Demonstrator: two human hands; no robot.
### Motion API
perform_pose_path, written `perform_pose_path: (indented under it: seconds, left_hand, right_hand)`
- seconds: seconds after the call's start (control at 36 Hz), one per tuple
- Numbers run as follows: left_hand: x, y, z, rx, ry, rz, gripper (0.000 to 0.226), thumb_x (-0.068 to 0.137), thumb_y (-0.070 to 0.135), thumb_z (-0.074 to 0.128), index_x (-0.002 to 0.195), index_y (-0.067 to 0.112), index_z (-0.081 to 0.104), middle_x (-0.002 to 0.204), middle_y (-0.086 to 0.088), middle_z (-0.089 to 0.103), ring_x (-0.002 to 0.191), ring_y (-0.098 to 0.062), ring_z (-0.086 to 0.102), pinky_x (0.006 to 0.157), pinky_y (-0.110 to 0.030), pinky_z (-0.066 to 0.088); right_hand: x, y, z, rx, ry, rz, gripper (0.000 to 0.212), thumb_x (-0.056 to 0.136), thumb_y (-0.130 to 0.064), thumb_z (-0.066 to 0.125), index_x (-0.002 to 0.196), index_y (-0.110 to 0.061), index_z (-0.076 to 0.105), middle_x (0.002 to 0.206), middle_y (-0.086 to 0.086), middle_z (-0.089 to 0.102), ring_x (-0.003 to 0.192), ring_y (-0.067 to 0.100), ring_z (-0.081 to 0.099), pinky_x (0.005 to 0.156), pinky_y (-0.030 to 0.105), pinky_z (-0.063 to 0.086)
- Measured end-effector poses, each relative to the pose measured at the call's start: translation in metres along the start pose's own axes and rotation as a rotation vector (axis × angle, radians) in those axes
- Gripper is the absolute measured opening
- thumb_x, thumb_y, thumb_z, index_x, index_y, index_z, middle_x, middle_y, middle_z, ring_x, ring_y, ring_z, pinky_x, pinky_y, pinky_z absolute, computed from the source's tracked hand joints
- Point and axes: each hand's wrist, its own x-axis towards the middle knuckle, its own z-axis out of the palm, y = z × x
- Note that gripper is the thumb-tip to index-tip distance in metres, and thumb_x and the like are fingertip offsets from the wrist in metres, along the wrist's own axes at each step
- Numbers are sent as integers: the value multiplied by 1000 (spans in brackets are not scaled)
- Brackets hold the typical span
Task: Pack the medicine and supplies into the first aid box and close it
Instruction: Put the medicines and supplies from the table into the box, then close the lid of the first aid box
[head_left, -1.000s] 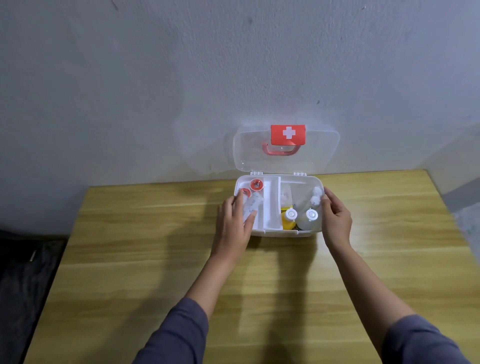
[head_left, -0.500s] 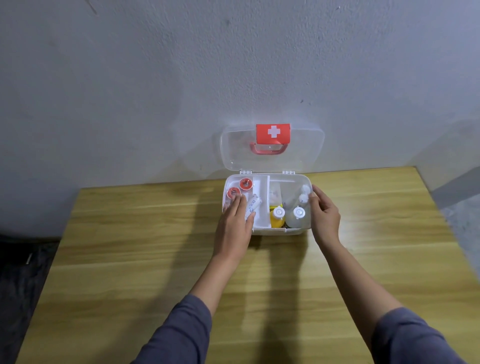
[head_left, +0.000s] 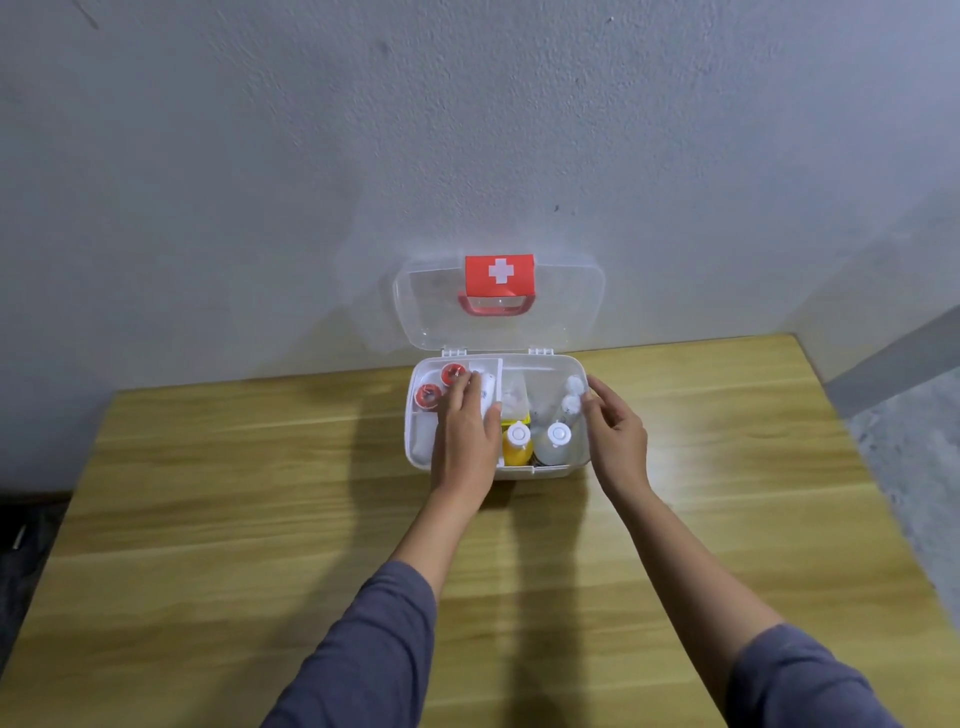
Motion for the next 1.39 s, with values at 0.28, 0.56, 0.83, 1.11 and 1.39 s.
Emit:
perform_pose_path:
  seconds: [0.28,0.56,0.83,1.11,1.39]
  left_hand:
    - [-3,0,-2,-34,9,88,44,95,19,46,137,7,40,148,-5,38,139,-18,31,113,-21,22]
    - [-35,-41,-52,-160,88,-132,74,90,33,54,147,12,12,158,-3,13,145,-15,10,114,-23,11]
    - [-42,-63,-49,-359,-181,-176,98,68,53,72,144,31,15,146,5,39,133,-10,38,111,-42,35]
    - [-36,-63,-45,-452,-125,-159,88,67,45,76,139,29,29,136,4,49,124,-13,49,103,-44,43]
    - [-33,-64,-37,-523,-109,-188,88,66,34,81,138,24,31,139,10,43,128,-13,44,106,-33,39]
  right_hand:
    - [0,-2,-5,-55,-2,-48,31,94,-19,51,123,-16,59,129,0,61,119,11,55,102,28,44]
    - [8,-69,23,-311,64,-741,33,88,-11,58,121,-9,60,116,10,62,109,19,55,97,15,39]
    - [33,-104,66,-879,-105,-1103,37,86,-21,60,121,-12,61,127,14,61,120,33,54,108,46,34]
    - [11,-116,59,-654,-83,-1115,25,86,-12,61,109,-6,68,106,11,73,95,29,67,82,38,54]
    - [-39,-47,24,-635,-167,-1157,19,87,-18,63,101,-9,72,96,5,73,87,23,61,78,31,50]
